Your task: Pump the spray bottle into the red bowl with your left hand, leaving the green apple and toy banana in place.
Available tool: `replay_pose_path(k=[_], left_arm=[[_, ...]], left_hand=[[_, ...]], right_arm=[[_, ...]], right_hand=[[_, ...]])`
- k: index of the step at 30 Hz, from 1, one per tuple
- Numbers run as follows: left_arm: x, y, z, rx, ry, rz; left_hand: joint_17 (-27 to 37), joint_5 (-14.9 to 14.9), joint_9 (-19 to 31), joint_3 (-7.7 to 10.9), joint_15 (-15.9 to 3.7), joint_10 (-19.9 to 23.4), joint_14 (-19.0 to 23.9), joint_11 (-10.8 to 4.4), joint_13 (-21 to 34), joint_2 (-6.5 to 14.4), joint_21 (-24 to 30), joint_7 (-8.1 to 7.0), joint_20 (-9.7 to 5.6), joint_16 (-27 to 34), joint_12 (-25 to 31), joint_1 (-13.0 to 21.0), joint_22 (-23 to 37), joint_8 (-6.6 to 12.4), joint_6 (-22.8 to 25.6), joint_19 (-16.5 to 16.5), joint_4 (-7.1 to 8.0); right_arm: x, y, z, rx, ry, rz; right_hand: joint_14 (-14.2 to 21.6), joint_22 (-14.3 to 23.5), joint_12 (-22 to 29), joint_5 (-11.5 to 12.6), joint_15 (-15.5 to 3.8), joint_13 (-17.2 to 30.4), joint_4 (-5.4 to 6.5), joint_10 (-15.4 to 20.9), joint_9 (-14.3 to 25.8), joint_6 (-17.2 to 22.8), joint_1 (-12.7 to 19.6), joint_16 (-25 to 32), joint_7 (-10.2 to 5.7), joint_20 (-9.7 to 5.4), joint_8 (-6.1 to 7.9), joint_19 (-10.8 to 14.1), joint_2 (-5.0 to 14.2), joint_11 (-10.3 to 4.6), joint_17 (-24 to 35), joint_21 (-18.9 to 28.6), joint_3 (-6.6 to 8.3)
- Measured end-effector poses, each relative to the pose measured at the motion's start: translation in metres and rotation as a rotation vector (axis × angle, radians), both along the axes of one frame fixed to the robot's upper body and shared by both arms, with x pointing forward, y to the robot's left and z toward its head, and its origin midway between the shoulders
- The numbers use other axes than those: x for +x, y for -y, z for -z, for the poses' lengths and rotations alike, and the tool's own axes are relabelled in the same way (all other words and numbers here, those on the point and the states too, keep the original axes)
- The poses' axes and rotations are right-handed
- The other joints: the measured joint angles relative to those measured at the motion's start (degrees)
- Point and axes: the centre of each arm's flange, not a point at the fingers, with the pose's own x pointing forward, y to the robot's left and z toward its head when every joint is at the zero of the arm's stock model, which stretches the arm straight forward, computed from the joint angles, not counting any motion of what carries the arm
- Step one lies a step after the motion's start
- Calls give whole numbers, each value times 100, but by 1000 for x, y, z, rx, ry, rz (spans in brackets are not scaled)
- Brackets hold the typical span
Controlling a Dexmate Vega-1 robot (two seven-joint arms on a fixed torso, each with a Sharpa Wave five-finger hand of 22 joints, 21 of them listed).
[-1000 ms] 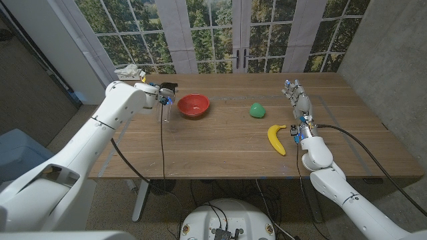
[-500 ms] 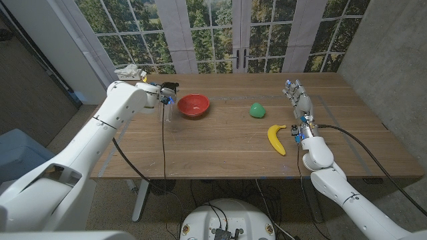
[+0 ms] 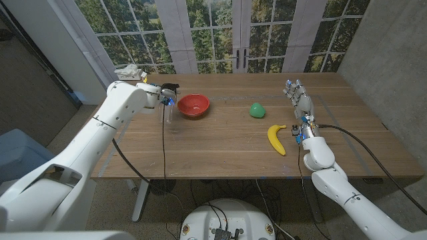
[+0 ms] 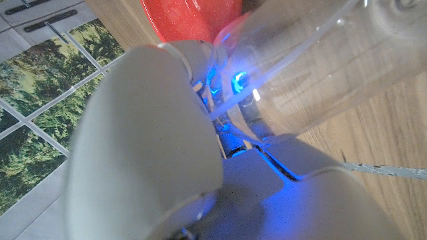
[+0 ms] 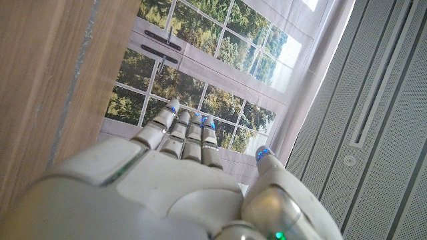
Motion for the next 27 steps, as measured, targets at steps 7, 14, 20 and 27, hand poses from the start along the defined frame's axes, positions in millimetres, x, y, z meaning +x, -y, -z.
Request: replay_pose_path(k=[7,14,20,27], left_arm=[[-2,-1,1,6,-11,-9],[-2,-3,3,9,-16,-9],[-1,-3,5,22,-25,-10],[0,-2,4,54,-43,-8]], left_hand=[[-31,98,-174,0,47,54,47,-11,100,-15,-37,-3,-101,0,27,15,-80,171,762,164,0],[156,111,548,92,76,83,159,19,324,-90,-45,-200,-81,0,385,90,-108,1158,1184,286,-17],[500,-47,2013,98,59,9,233,135,354,-165,-8,-144,-39,-34,784,164,-58,1430,1127,327,-20],[638,-145,2585,165,53,20,239,143,361,-165,5,-96,25,-79,808,164,-28,1783,1077,324,24]], right_arm=[[-2,0,1,2,-1,-3],[-2,-1,3,2,-7,-4],[-1,-1,3,3,-12,-4],[1,-1,4,3,-19,-7]], right_hand=[[0,0,0,0,0,0,0,0,0,0,0,0,0,0,0,0,0,0,1,-42,0],[0,0,0,0,0,0,0,0,0,0,0,0,0,0,0,0,0,0,1,-43,0],[0,31,0,0,0,0,0,0,0,0,0,0,0,0,0,0,0,0,1,-43,0],[0,33,0,0,0,0,0,0,0,0,0,0,0,0,0,0,0,0,1,-43,0]])
